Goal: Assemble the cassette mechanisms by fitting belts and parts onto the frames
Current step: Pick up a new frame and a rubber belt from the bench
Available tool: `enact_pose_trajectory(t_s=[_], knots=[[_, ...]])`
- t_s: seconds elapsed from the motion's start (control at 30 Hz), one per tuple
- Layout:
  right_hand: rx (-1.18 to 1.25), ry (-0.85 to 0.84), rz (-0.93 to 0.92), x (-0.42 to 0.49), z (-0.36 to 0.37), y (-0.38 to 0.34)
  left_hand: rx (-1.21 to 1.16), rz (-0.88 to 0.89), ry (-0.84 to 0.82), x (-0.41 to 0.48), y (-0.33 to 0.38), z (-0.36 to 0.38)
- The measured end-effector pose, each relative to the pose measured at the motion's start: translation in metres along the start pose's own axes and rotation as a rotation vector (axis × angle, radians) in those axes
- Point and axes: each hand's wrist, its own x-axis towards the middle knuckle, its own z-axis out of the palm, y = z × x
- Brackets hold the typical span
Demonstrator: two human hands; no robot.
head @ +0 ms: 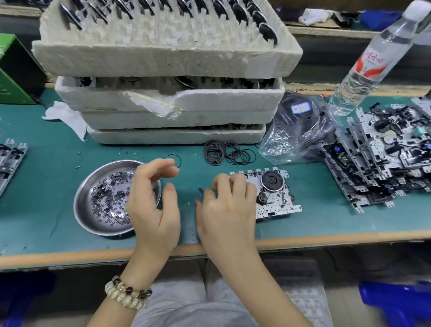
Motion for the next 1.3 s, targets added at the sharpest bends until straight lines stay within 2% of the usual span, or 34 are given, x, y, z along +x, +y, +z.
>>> enact_pose_trajectory(t_s=[0.23, 0.67, 0.77, 0.97, 1.07, 1.17, 1.3], knots=[[-0.020, 0.178, -0.003, 0.006, 0.012, -0.001, 0.088, 0.074, -0.062, -0.002, 0.002, 0.001], [-0.020, 0.289, -0.005, 0.014, 0.015, -0.004, 0.171, 0.107, -0.097, -0.003, 0.005, 0.003], [-0.022, 0.262, 0.014, 0.015, 0.014, -0.003, 0.186, 0.112, -0.093, -0.003, 0.004, 0.005], [-0.006, 0.033, 0.022, 0.013, 0.010, 0.002, 0.244, 0.112, -0.131, -0.003, 0.003, 0.006], [0.108, 0.062, 0.047, 0.011, -0.001, 0.009, 0.295, 0.110, -0.244, 0.001, 0.005, 0.007], [0.393, 0.143, 0.108, 0.004, -0.014, 0.034, 0.352, 0.114, -0.488, 0.005, 0.010, 0.012], [0.618, 0.204, 0.328, -0.011, -0.032, 0.088, 0.412, 0.117, -0.761, -0.005, 0.022, 0.029]])
